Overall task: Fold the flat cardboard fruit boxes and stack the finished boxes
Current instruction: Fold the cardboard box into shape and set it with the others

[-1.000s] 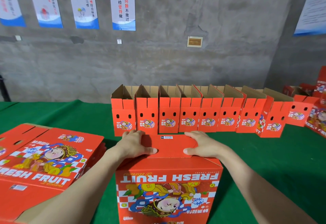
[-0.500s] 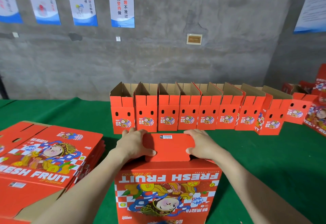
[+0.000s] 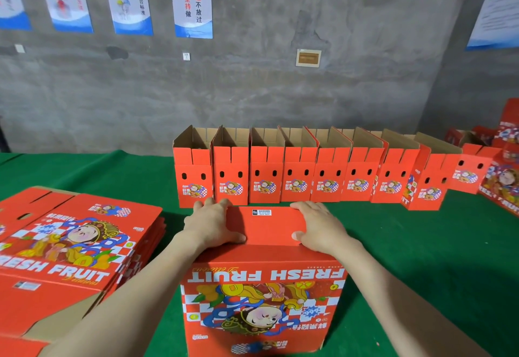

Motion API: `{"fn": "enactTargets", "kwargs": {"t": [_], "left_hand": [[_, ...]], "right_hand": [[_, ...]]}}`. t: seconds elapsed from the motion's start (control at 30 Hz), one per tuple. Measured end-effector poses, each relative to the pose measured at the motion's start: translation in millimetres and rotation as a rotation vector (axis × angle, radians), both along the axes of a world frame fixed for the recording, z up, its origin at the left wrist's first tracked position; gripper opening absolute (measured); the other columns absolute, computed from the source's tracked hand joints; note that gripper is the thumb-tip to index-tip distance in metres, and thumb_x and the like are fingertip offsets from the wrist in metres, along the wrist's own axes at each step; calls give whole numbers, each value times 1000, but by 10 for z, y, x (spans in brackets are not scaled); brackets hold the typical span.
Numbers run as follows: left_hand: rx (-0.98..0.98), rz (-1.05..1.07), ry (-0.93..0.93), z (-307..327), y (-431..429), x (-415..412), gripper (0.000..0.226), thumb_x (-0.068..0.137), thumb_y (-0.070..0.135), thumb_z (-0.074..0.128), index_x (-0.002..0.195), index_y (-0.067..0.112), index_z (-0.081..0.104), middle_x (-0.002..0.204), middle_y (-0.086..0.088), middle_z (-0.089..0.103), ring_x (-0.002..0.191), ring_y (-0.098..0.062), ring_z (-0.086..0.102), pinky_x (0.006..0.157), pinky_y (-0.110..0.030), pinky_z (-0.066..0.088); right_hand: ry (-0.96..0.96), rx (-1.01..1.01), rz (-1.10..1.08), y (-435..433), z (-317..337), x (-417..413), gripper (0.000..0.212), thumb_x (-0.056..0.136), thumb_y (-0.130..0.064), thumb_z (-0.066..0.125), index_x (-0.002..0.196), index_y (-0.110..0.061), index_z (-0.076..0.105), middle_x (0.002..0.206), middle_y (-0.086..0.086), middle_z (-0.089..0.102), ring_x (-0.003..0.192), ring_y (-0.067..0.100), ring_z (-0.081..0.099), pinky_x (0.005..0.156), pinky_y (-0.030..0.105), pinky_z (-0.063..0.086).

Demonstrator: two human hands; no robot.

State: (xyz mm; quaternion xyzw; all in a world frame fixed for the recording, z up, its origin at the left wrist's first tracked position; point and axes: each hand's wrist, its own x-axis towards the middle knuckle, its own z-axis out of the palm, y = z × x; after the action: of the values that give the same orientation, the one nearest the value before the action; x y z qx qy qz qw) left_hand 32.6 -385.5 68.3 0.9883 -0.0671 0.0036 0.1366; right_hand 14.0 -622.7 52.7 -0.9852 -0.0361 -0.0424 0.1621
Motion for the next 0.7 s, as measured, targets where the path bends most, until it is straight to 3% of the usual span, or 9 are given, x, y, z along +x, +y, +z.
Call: {"fn": "enactTargets", "kwargs": {"t": [0.1,0.17,0.23,0.3,0.4,0.47,0.57,0.63,0.7], "left_hand": [[-117,-89,32,73,118,49,68,84,51,63,141,22,43,135,-5,52,124,-25,47,105,-36,39],[-358,-108,73,93,211,61,52,91,31,62,139,18,47,130,-5,59,113,-19,57,100,-28,43],[-622,-44,63,45,290,51,53,88,9,65,138,15,48,116,-7,65,92,-16,63,84,-17,50],[-749,53,43,-44,368,25,59,86,6,66,140,14,44,111,-8,62,85,-15,61,69,-11,48],[-669,183,82,-184,448,14,54,92,36,60,140,17,42,128,-8,54,107,-24,57,88,-25,44],[-590,238,121,-199,462,20,40,95,46,47,110,12,60,119,-12,62,99,-29,61,82,-31,45],[-454,269,79,-165,479,32,47,99,48,36,84,9,58,106,-20,65,85,-30,59,71,-31,40],[-438,280,60,-163,518,29,50,99,49,35,87,7,59,106,-21,64,86,-29,56,76,-31,39],[-501,307,83,-167,600,2,58,98,51,36,90,1,63,103,-22,65,88,-32,61,81,-34,43]], "right_hand": [[49,171,65,-109,42,-1,59,92,-27,59,146,-27,35,153,-6,30,144,14,19,116,35,21],[55,219,84,-167,32,9,52,95,-24,55,144,-25,39,154,-3,30,144,14,20,117,33,17],[23,336,57,-197,13,35,44,98,-17,51,141,-21,46,155,-1,30,144,16,23,116,30,18],[-24,579,-20,-207,9,46,41,98,-5,47,136,-18,52,153,1,34,142,17,28,109,24,23],[12,910,-149,-283,-8,19,46,96,4,42,136,-17,51,149,5,39,137,18,34,104,27,27],[101,1030,-246,-341,-85,-31,36,99,-13,47,135,-19,50,144,5,45,133,25,41,108,38,31],[272,1196,-368,-342,-275,-173,48,96,-55,41,96,-13,63,88,6,73,92,29,65,91,44,48],[343,1044,-355,-338,-450,-298,55,97,-56,36,75,-12,60,66,3,69,75,25,66,88,47,51],[479,826,-290,-312,-570,-415,49,98,-53,40,88,-11,64,82,4,72,82,23,68,85,51,55]]}}
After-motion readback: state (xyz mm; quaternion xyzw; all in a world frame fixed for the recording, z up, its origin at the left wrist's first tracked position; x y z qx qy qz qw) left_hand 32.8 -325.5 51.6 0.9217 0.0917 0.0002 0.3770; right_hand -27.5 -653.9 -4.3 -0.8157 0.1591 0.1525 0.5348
